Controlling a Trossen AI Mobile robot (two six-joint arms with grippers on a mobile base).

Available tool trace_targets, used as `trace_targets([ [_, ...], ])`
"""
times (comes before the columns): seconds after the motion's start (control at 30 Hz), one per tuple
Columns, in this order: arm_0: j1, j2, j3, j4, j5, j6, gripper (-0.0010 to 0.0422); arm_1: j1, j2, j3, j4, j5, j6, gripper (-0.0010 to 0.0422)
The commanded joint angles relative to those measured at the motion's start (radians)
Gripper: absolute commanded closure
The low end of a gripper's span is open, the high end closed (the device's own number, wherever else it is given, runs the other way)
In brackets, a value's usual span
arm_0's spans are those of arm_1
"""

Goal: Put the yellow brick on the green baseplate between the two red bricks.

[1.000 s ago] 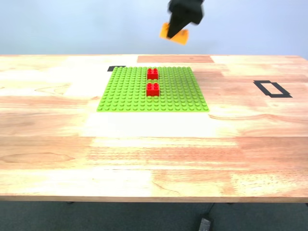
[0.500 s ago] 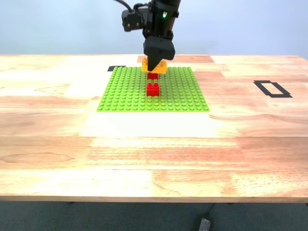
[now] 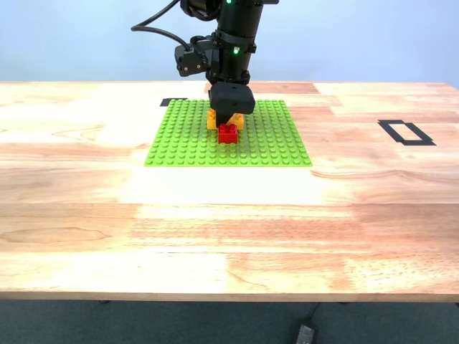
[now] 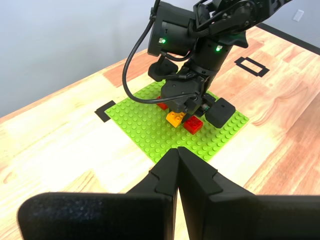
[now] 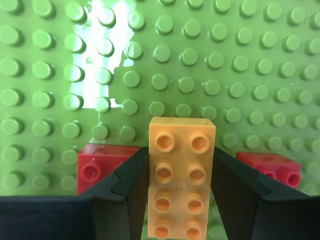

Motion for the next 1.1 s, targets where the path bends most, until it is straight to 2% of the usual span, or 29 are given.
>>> trace_targets([
  [0.03,0.0,0.0,0.0,-0.004,0.0,0.0,0.0413,0.0,0.005,-0.005,-0.006,0.0,-0.002,0.0359],
  [0.57,0.0,-0.003,0.0,-0.006,0.0,0.008,0.0413,-0.032,0.003,-0.005,-0.007,-0.005,0.026,0.0359],
  [0.67,0.0,-0.003,0.0,-0.005,0.0,0.008,0.0413,-0.032,0.005,-0.005,-0.008,-0.031,0.045,0.0354],
  [1.1,0.0,-0.006,0.0,-0.006,0.0,0.008,0.0413,-0.032,-0.002,-0.006,0.002,-0.032,0.055,0.023],
])
